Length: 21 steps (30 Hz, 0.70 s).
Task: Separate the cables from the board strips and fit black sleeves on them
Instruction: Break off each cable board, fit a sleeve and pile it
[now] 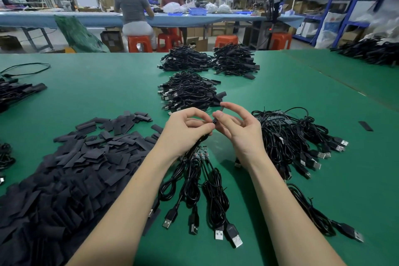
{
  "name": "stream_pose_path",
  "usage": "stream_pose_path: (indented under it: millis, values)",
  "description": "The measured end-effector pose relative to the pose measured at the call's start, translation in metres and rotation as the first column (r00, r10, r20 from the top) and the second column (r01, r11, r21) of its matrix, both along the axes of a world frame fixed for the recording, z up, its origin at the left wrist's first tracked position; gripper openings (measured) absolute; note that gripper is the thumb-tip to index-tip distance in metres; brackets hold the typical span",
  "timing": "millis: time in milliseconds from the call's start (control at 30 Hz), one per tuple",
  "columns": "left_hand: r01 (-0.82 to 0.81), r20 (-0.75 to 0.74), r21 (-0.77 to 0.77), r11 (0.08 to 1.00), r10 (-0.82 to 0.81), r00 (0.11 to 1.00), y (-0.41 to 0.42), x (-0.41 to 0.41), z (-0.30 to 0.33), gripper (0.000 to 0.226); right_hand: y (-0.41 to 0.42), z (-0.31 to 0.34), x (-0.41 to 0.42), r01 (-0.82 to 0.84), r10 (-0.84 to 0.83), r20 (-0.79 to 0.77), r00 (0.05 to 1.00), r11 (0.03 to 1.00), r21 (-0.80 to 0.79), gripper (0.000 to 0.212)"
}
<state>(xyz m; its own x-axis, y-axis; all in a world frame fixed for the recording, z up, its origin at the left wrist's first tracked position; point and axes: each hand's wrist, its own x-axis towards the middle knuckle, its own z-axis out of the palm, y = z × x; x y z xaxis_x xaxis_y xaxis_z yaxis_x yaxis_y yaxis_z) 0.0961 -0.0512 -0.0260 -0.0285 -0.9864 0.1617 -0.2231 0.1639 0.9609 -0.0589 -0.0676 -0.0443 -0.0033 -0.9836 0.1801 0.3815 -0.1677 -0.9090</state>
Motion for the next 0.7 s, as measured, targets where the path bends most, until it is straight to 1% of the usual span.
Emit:
stream_pose_path:
  millis: [133, 367, 567, 700]
  values:
    - [-0.057, 0.008, -0.03, 0.998, 0.057, 0.998, 0.0, 0.0, -0.002, 0.009, 0.0, 0.0, 0.003, 0.003, -0.004, 0.026, 1.0, 1.0, 0.012, 0.029]
    - [-0.065, -0.003, -0.1, 0.993, 0.065, 0.998, -0.001, -0.002, -0.005, 0.009, 0.003, -0.003, 0.007, -0.029, 0.021, 0.129, 0.991, 0.997, 0.065, 0.028]
    - [-0.07, 0.019, -0.128, 0.989, 0.073, 0.997, -0.001, 0.001, -0.004, 0.01, 0.006, -0.001, 0.012, -0.023, 0.011, 0.157, 0.987, 0.997, 0.078, 0.028]
    - [-0.075, 0.023, -0.147, 0.986, 0.079, 0.997, -0.001, 0.002, -0.002, 0.01, 0.006, 0.001, 0.015, -0.04, 0.02, 0.21, 0.977, 0.995, 0.093, 0.027]
